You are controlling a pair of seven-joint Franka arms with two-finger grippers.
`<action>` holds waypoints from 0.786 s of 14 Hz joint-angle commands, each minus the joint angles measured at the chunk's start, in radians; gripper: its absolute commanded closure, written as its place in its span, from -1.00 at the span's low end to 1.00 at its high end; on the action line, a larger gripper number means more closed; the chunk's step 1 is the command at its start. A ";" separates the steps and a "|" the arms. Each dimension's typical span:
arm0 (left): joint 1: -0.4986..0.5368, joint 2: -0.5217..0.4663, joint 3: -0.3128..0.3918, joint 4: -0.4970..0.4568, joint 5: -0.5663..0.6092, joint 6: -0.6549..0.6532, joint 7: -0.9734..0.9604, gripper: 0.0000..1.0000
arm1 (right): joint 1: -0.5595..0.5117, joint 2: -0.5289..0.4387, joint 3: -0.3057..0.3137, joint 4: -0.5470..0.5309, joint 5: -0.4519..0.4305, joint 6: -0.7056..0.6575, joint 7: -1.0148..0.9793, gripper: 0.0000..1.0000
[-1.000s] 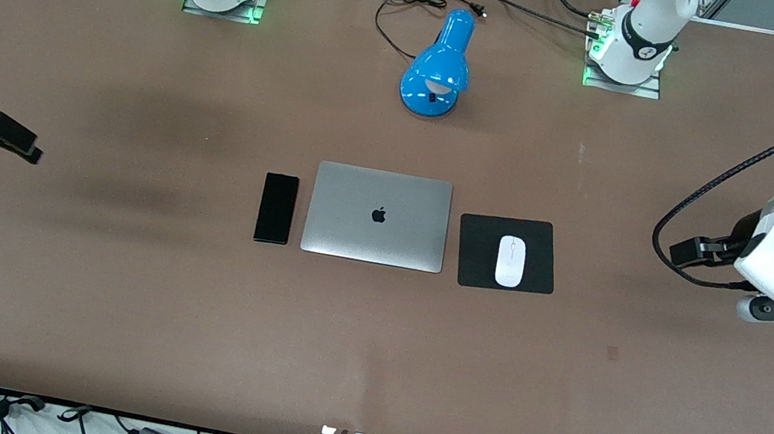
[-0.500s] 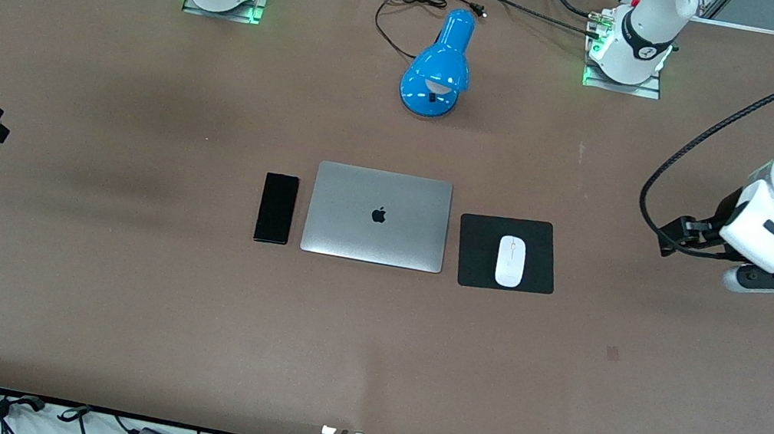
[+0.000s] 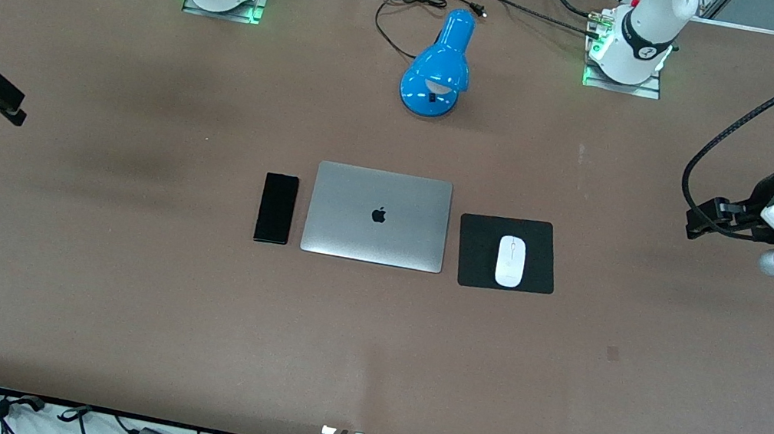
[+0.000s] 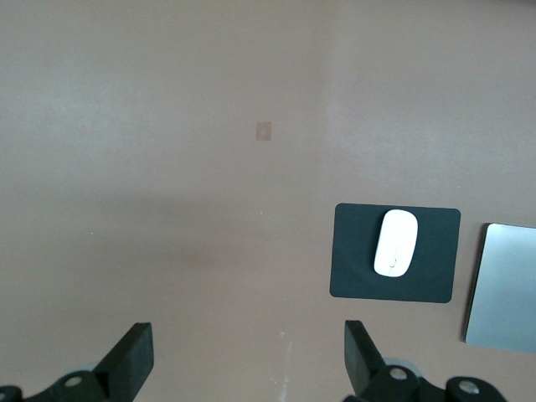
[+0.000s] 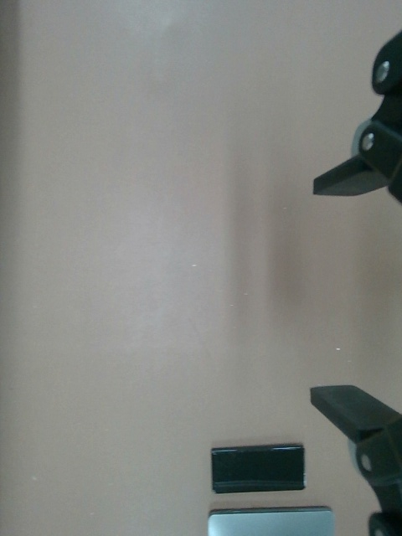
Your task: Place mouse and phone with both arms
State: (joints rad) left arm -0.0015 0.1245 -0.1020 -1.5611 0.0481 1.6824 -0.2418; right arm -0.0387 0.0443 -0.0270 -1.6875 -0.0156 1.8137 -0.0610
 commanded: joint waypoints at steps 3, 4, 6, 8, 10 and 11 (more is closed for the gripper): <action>-0.012 -0.019 0.016 -0.013 -0.013 0.006 0.038 -1.00 | -0.004 -0.034 0.007 -0.023 0.000 -0.048 -0.017 -1.00; -0.015 -0.019 0.016 -0.011 -0.010 0.006 0.045 -1.00 | -0.004 -0.034 0.007 -0.023 0.002 -0.048 -0.017 -1.00; -0.021 -0.017 0.016 -0.001 -0.005 0.006 0.102 -1.00 | -0.003 -0.034 0.007 -0.023 0.002 -0.048 -0.017 -1.00; -0.023 -0.017 0.015 0.001 0.004 0.005 0.150 -1.00 | 0.000 -0.037 0.009 -0.023 0.002 -0.048 -0.017 -1.00; -0.014 -0.017 0.016 0.001 -0.002 0.005 0.157 -1.00 | 0.002 -0.038 0.009 -0.023 0.002 -0.048 -0.019 -1.00; -0.014 -0.017 0.016 -0.001 -0.004 0.002 0.153 -1.00 | -0.004 -0.038 0.012 -0.023 0.002 -0.048 -0.019 -1.00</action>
State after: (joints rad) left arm -0.0124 0.1236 -0.0979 -1.5584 0.0479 1.6877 -0.1204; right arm -0.0368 0.0256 -0.0209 -1.7018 -0.0155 1.7755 -0.0615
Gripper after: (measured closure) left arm 0.000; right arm 0.000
